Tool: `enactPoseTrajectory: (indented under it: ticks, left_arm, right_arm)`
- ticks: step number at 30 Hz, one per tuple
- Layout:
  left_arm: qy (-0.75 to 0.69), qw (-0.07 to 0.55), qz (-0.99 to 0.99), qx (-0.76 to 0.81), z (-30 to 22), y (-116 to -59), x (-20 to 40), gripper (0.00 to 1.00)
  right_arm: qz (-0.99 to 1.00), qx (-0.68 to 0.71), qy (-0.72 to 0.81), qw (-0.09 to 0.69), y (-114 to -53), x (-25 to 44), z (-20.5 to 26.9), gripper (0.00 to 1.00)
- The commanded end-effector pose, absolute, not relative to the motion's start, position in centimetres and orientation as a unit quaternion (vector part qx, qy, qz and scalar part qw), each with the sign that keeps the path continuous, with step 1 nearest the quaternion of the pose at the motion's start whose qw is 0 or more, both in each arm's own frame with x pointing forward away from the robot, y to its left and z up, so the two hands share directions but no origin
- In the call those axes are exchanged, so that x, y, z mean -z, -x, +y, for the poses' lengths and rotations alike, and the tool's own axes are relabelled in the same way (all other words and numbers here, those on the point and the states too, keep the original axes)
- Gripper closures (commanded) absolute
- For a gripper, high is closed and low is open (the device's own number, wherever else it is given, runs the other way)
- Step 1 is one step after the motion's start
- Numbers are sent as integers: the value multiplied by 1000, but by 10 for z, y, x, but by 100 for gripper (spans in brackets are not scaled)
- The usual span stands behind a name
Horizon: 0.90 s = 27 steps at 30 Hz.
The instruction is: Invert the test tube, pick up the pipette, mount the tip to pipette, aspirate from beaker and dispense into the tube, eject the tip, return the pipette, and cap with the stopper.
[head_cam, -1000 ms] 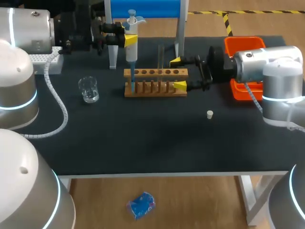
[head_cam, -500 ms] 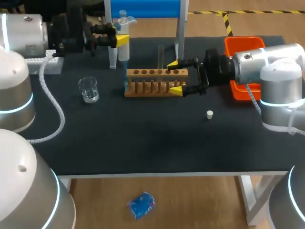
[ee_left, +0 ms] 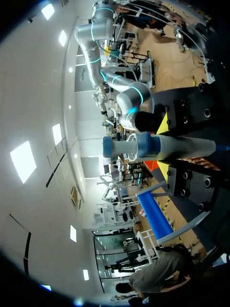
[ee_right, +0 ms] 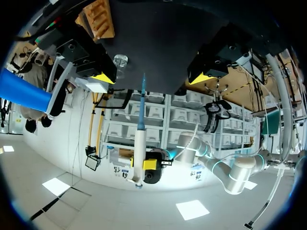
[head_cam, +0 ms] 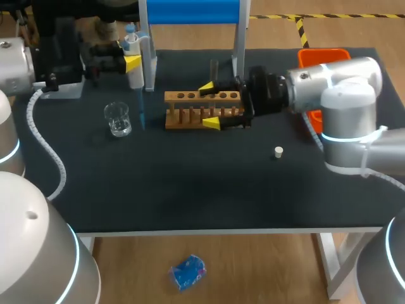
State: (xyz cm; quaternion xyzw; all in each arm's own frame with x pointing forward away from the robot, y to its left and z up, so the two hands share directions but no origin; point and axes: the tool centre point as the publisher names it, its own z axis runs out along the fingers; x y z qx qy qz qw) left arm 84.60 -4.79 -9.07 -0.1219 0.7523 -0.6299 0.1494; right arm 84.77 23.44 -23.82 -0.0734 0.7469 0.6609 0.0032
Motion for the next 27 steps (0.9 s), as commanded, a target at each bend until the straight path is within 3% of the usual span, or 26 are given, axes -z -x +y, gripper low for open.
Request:
enactPoseTrajectory:
  ticks: [1, 20, 27]
  left_arm:
    - [122, 150, 752, 630, -46, -843, 90, 100]
    - [122, 150, 752, 630, -46, -843, 90, 100]
    - [118, 181, 743, 634, -28, -851, 93, 100]
  right_arm:
    - [746, -662, 77, -2, -856, 244, 245, 0]
    - [746, -662, 77, -2, -856, 244, 245, 0]
    - [749, -656, 91, 8, -860, 243, 259, 0]
